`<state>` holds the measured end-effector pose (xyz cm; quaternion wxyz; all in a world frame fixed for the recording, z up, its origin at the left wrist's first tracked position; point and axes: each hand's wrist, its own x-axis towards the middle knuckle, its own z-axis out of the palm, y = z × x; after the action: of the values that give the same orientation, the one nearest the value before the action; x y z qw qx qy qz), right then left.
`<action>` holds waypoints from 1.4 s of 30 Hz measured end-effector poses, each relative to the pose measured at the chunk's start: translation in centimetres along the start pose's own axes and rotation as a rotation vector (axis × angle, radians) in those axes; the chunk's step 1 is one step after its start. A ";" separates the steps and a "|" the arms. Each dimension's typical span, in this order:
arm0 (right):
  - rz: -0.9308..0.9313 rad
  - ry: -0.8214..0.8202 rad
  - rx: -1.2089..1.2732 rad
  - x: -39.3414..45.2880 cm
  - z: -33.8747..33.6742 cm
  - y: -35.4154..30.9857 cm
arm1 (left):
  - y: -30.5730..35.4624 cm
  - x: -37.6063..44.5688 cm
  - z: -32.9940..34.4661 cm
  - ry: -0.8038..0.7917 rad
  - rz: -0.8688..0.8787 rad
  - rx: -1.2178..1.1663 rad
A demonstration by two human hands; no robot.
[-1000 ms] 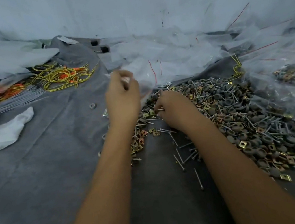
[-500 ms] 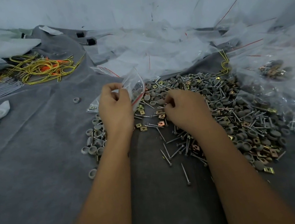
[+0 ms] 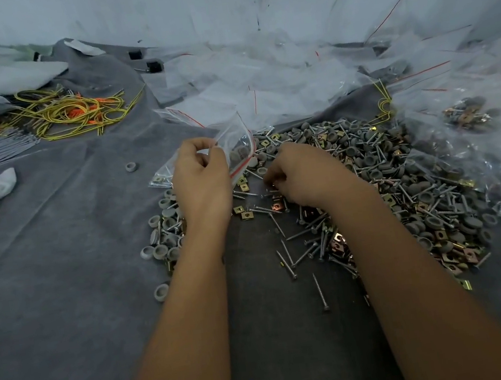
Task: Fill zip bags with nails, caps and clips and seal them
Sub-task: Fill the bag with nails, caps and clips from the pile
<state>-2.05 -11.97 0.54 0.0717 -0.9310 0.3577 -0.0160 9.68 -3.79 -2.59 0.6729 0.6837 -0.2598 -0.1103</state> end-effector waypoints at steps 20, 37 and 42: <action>0.047 0.443 0.645 -2.0 1.7 0.8 | -0.2 0.0 0.2 -0.046 0.054 0.033; -0.143 0.753 0.513 -2.5 2.2 -2.8 | 0.4 0.1 -0.3 0.020 -0.013 -0.124; -0.237 0.274 0.255 -3.2 2.1 -2.8 | 0.5 0.1 -0.3 0.050 -0.042 -0.173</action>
<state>-2.40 -7.52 -1.04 0.1371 -0.9390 0.2473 -0.1956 9.81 -3.51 -2.04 0.7332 0.6311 -0.2178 -0.1293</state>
